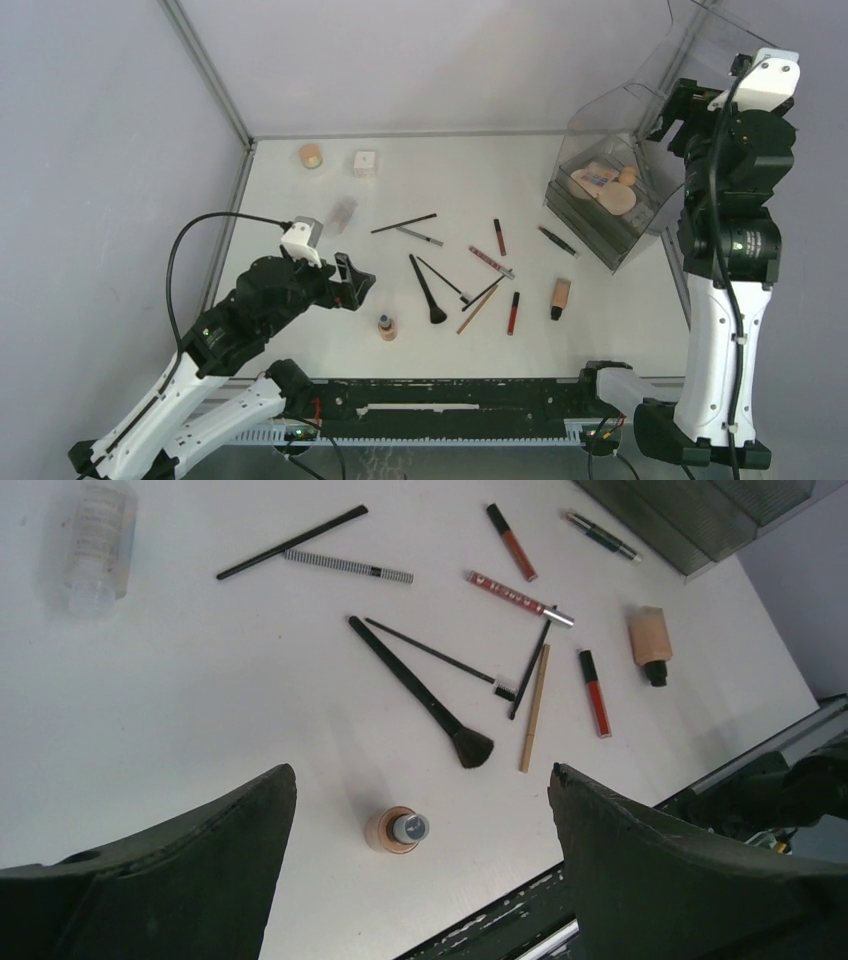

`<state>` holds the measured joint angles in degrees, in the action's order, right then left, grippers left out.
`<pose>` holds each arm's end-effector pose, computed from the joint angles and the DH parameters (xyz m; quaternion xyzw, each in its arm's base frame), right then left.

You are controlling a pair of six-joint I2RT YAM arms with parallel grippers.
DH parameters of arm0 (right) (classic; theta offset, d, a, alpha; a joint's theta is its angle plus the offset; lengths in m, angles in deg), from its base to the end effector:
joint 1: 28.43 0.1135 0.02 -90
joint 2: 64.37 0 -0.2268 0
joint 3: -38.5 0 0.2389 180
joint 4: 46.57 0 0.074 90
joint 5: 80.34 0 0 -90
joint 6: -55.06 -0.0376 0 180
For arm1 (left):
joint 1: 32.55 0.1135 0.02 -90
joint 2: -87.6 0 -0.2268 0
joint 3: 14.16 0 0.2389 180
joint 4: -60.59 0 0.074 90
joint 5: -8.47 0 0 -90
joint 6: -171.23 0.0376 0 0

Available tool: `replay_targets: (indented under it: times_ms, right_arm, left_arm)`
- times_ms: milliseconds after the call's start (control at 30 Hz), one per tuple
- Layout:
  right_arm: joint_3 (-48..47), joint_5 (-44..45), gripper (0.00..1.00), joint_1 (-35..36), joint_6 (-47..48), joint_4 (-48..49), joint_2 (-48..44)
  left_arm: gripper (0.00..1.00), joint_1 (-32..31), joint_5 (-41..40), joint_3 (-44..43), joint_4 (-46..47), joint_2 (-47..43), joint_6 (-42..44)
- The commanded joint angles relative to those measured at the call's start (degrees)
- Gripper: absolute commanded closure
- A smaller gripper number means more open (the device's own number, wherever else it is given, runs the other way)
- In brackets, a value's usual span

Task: Organize the makeup
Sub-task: Close the storage box at the center of the board.

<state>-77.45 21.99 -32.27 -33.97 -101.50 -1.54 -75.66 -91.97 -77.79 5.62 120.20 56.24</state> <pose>0.1696 -0.0194 0.5029 0.0926 0.7119 -0.1061 0.6880 0.1033 -0.0873 0.3138 0.0825 0.8323 -0.2407 0.4925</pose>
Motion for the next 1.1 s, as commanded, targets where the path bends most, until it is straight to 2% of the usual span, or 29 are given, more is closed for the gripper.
replay_targets:
  times_ms: [0,67,167,267,367,633,733,933,1067]
  right_arm:
    - [9.83,12.72,0.13,-0.2,18.24,25.21,-0.34]
    - [11.61,18.51,0.13,-0.18,25.1,33.65,1.11]
    - [10.42,25.47,0.1,-0.23,35.01,39.63,5.02]
    - [10.36,26.99,0.06,-1.06,43.89,48.16,8.17]
    - [5.84,25.87,0.05,-3.08,46.31,48.89,12.08]
    - [-6.09,21.27,0.04,-8.29,38.73,41.71,20.75]
    - [-11.04,17.51,0.03,-9.09,32.81,34.66,23.74]
    - [-15.64,-2.54,0.01,-13.38,11.8,20.92,25.52]
    - [-22.08,-10.78,0.01,-16.13,4.46,13.26,28.5]
  left_arm:
    - [0.0,0.31,1.22,-4.56,1.9,1.79,2.15]
    - [0.0,0.31,1.53,-5.31,1.92,3.62,3.31]
    - [0.0,0.31,2.36,-6.62,1.93,7.67,4.06]
    - [0.0,0.31,4.14,-8.03,2.38,10.71,3.98]
    - [0.0,0.31,6.97,-9.24,3.15,12.72,3.96]
    - [0.0,0.31,7.97,-11.47,2.7,16.86,4.82]
    - [0.0,0.31,8.75,-11.28,3.46,18.46,4.08]
    - [0.0,0.31,10.35,-10.47,5.56,19.33,2.52]
    - [0.0,0.31,10.27,-9.88,5.53,18.87,2.1]
